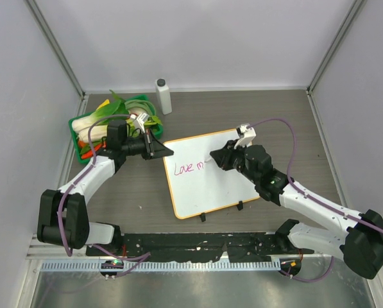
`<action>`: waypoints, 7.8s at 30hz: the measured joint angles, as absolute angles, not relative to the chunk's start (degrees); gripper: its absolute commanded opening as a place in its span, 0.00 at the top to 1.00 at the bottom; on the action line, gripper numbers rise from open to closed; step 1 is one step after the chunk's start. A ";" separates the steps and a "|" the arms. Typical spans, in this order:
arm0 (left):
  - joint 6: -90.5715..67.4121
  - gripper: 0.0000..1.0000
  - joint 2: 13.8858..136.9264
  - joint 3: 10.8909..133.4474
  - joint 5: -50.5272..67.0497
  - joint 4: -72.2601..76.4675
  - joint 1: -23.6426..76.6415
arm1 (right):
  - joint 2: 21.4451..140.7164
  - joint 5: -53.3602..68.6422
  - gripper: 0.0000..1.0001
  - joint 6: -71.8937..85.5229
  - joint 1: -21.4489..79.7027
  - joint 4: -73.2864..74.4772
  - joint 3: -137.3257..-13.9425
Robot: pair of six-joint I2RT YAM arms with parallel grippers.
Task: Write a sentence on the whiteboard
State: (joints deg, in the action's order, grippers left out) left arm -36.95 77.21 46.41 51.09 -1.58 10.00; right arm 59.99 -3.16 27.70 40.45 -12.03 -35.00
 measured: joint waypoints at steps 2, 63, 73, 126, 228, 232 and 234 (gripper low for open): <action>-36.95 1.00 77.21 46.44 51.09 -1.58 10.02 | 59.99 -4.23 0.99 27.70 40.56 -12.03 -34.94; -35.48 1.00 77.21 46.72 50.35 -3.29 10.55 | 59.61 -11.14 0.99 30.11 43.81 -8.91 -34.59; -35.51 1.00 77.21 46.72 50.33 -3.36 10.57 | 60.90 -12.47 0.99 29.39 43.79 -8.56 -36.18; -35.35 1.00 77.19 47.03 49.95 -3.44 11.25 | 58.04 -11.42 0.99 28.80 43.77 -1.43 -37.36; -35.35 1.00 77.19 47.24 49.50 -3.53 11.73 | 61.58 -15.73 0.99 28.88 43.77 1.45 -41.34; -35.38 1.00 77.19 47.24 49.50 -3.53 11.73 | 60.73 -14.92 0.99 29.02 43.77 1.41 -40.38; -35.38 1.00 77.19 47.24 49.47 -3.55 11.73 | 60.73 -14.50 0.99 29.04 43.77 1.32 -40.27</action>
